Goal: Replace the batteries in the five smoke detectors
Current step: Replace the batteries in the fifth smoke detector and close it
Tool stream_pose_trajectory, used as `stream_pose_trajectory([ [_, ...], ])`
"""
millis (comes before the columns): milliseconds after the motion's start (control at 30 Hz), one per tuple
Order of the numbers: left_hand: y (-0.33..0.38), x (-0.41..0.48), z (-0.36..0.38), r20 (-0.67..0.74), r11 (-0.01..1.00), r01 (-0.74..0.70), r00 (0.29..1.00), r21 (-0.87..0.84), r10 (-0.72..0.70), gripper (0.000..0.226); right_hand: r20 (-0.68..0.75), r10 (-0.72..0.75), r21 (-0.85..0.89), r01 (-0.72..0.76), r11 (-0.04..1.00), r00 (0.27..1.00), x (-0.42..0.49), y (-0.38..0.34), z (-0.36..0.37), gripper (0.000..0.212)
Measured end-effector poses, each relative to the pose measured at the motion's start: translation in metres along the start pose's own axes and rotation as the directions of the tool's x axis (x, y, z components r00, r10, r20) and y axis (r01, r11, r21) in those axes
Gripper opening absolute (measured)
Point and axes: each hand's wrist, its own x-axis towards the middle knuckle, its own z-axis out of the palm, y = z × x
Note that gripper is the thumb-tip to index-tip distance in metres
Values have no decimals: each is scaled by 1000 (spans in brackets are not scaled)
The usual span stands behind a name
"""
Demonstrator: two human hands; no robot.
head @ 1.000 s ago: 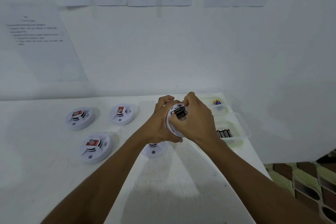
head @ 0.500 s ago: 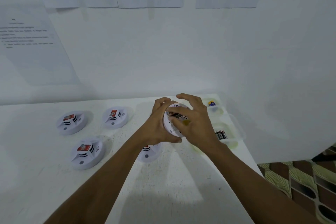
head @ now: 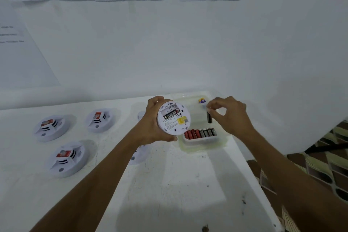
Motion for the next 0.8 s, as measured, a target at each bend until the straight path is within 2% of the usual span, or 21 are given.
stream_pose_trajectory([
  [67, 1, 4, 6, 1, 1000, -7, 1000, -6, 7, 100, 116, 54, -192, -31, 981, 992, -1, 17, -7, 4],
  [200, 4, 12, 16, 20, 1000, 2, 1000, -18, -2, 102, 280, 98, -457, 43, 888, 955, 0, 27, -6, 10],
  [300, 1, 13, 21, 30, 1000, 6, 1000, -16, -5, 102, 327, 75, -533, 118, 838, 942, 2, 29, -1, 11],
  [400, -1, 14, 23, 37, 1000, 9, 999, -18, -8, 103, 325, 65, -520, 121, 845, 944, 2, 32, -3, 13],
  [500, -2, 13, 23, 36, 1000, 15, 999, -13, -14, 105, 264, 15, -383, 90, 920, 965, 3, 28, -10, 12],
  [600, -2, 14, 22, 37, 1000, 17, 999, -5, -16, 107, 150, -42, -18, 45, 999, 988, 3, 12, -15, 8],
  [700, -1, 14, 22, 31, 1000, 2, 1000, 3, -2, 106, 101, -59, 259, 31, 965, 993, 0, -16, -9, 11],
  [800, 1, 15, 24, 13, 1000, -12, 1000, 5, 12, 102, 102, -74, 342, 35, 939, 992, -4, -34, 9, 12],
])
